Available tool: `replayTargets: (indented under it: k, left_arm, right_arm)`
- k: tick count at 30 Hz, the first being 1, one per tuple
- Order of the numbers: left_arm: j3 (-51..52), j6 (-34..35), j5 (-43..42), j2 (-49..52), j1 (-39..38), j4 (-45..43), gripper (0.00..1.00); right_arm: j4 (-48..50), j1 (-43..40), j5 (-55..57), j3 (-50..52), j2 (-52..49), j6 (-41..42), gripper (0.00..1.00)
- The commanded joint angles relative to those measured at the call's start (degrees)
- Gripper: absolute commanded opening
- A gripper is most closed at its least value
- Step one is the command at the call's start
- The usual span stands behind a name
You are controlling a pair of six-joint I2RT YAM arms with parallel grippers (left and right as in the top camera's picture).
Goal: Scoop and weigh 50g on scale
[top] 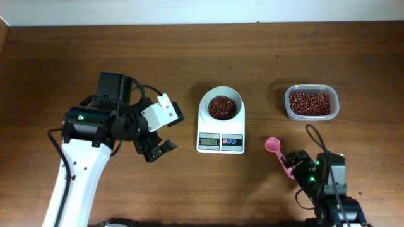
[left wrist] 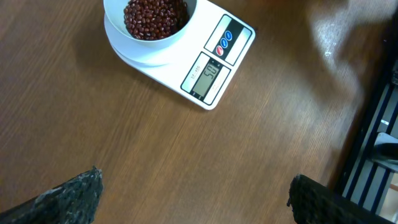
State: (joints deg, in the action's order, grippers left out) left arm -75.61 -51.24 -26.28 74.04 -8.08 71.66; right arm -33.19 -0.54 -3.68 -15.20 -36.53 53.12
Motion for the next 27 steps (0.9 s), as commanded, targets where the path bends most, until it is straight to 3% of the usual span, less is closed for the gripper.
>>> replayTargets:
  k: [1, 8, 16, 18, 20, 24, 26, 27]
  left_arm:
    - [-0.37, -0.50, -0.20, 0.07, -0.02, 0.02, 0.99]
    - [-0.37, -0.50, -0.20, 0.07, -0.02, 0.02, 0.99]
    - [-0.37, -0.48, -0.20, 0.07, -0.02, 0.02, 0.99]
    - [-0.37, -0.50, -0.20, 0.07, -0.02, 0.02, 0.99]
    - [-0.37, -0.50, -0.20, 0.07, -0.02, 0.02, 0.99]
    - [-0.37, -0.48, -0.20, 0.07, -0.02, 0.02, 0.99]
    - [-0.37, -0.48, -0.20, 0.07, -0.02, 0.02, 0.99]
    - [-0.37, -0.48, -0.20, 0.07, -0.02, 0.02, 0.99]
  right_arm:
    - [-0.04, 7.26, 8.39, 0.44, 9.25, -0.37, 0.99]
    - [-3.82, 8.35, 13.25, 6.08, 26.93, -0.57, 0.99]
    - [-3.39, 1.55, 13.35, 5.99, 32.26, -0.81, 0.99]
    - [1.99, 0.46, 12.87, 6.60, 36.57, -4.63, 0.99]
    - [12.46, 0.04, 10.75, 7.93, 36.35, -11.32, 0.99]
    - [24.04, 0.02, 10.12, 10.75, 36.35, -19.91, 0.99]
    - [31.47, 0.02, 9.44, 14.99, 36.35, -21.40, 0.99]
    - [30.53, -0.17, 9.42, 14.88, 36.35, -21.44, 0.99]
